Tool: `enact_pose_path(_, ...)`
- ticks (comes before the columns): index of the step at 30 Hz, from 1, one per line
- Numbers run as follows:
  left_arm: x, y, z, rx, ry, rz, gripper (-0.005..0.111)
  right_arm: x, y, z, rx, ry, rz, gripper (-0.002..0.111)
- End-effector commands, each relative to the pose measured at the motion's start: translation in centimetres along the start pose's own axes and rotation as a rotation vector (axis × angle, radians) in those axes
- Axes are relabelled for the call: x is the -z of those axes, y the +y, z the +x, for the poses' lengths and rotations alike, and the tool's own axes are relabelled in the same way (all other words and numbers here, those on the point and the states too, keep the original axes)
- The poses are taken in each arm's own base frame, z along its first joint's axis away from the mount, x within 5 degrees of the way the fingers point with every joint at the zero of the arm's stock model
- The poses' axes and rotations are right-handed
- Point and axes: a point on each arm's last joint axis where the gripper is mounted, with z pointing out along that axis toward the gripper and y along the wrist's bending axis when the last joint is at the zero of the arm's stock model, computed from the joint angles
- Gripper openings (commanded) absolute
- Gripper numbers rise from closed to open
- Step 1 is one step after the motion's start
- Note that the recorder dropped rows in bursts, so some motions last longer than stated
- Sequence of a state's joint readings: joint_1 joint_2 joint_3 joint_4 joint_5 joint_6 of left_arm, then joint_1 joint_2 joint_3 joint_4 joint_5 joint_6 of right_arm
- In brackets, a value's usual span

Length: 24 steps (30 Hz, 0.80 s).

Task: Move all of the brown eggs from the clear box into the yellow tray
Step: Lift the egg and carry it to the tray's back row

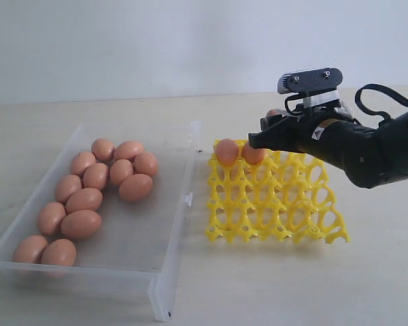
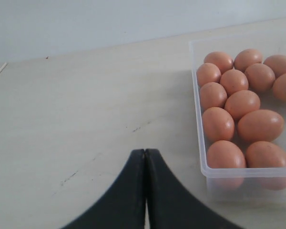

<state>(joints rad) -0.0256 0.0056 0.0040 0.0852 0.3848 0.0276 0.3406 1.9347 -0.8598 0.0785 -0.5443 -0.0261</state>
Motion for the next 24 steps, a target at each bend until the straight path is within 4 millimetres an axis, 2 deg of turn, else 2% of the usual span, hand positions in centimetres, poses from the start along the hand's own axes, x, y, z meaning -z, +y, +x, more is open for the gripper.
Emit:
enact_pose_path(1,0.1,0.0,-0.2,0.007,-0.016,0.006,0.0,-0.5,-0.5,0.5,0.004,-0.033,0.008,0.0)
enact_pose_path(9,0.1,0.0,-0.2,0.007,-0.016,0.006,0.0,-1.1,-1.7,1.6,-0.006,-0.019,0.034,0.0)
enact_pose_path(24,0.1,0.0,-0.2,0.007,-0.016,0.006,0.0,-1.7,-1.6,1.7,0.0,-0.024,0.01,0.0)
